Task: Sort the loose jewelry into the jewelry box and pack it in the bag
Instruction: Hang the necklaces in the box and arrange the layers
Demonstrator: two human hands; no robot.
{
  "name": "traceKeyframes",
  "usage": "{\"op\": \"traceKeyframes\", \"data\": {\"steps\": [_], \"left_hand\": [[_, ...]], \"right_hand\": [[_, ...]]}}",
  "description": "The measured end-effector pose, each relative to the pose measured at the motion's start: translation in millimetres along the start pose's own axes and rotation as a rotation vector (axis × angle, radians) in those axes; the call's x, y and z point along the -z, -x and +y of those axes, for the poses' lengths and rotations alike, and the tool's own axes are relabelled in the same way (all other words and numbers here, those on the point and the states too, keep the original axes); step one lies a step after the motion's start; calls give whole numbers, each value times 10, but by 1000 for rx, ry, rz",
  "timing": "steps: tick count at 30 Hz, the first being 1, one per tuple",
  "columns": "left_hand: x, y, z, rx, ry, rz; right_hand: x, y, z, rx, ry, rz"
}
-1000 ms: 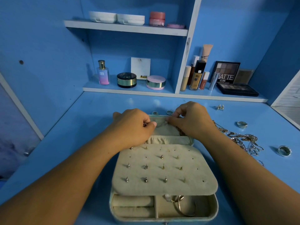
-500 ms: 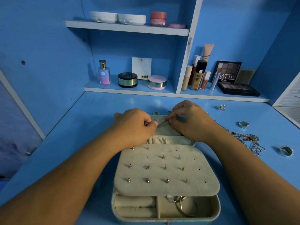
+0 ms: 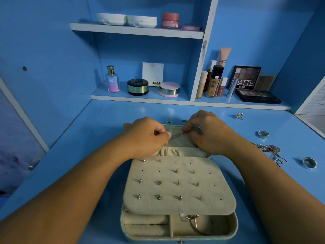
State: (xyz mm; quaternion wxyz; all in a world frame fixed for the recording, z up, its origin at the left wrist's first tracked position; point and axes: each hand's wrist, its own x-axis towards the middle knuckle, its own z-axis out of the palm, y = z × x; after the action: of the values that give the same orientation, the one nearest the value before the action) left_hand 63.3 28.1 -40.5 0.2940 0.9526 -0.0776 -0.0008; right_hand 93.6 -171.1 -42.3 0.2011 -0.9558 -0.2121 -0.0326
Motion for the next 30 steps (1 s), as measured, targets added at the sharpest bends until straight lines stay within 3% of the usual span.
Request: {"op": "traceKeyframes", "data": {"steps": [11,22,30], "left_hand": [[32,8,-3,-156,125,-59],[37,-13,-11,-212,249,-111],[62,-8,-72,-181,151,-182]], "right_hand": [[31,78,-71,180,-110,-5],[40,87,-103,80,-295,-55],[81,93,-66,18,-472,-57]]}}
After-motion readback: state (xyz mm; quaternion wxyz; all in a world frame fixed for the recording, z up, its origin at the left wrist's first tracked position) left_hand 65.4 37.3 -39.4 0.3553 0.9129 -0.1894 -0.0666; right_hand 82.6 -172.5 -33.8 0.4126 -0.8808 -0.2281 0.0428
